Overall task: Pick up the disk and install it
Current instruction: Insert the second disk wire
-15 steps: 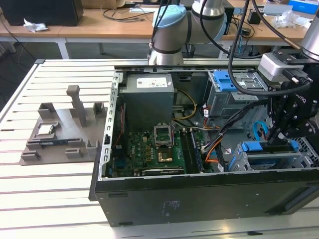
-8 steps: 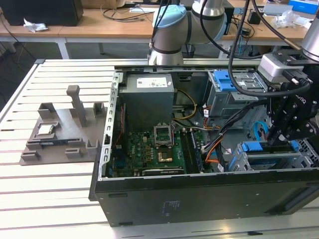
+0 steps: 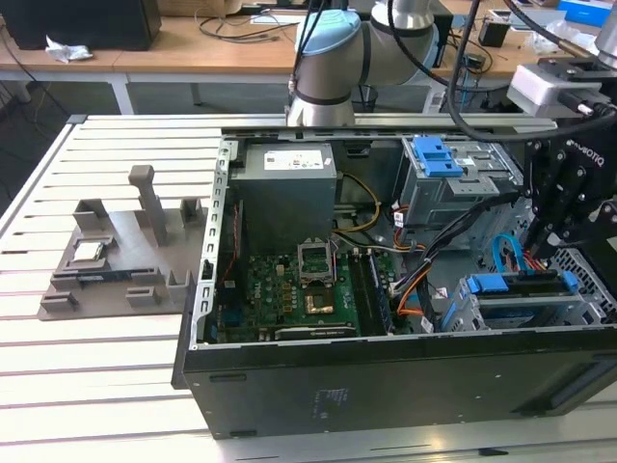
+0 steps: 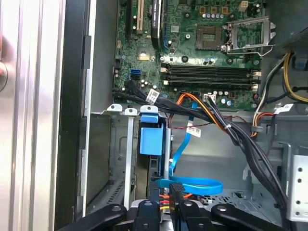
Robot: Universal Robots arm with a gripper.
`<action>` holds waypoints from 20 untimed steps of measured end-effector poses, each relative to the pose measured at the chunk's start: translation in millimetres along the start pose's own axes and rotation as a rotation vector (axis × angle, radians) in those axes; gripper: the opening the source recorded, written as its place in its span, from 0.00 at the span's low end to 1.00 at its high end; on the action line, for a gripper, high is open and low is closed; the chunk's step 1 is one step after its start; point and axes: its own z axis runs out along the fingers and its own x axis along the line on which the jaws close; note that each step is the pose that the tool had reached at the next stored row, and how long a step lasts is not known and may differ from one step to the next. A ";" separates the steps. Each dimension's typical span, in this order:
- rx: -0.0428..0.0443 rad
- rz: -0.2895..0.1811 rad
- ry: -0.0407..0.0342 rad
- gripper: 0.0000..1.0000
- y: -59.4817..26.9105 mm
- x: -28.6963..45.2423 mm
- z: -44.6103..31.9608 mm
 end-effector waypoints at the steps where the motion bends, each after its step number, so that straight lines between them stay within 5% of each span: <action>1: 0.0000 0.000 0.0019 0.24 0.0 -1.4 -3.2; 9: -0.0003 0.000 0.0050 0.11 0.2 -5.2 -31.9; 20: -0.0002 0.000 0.0050 0.11 0.3 -5.0 -35.5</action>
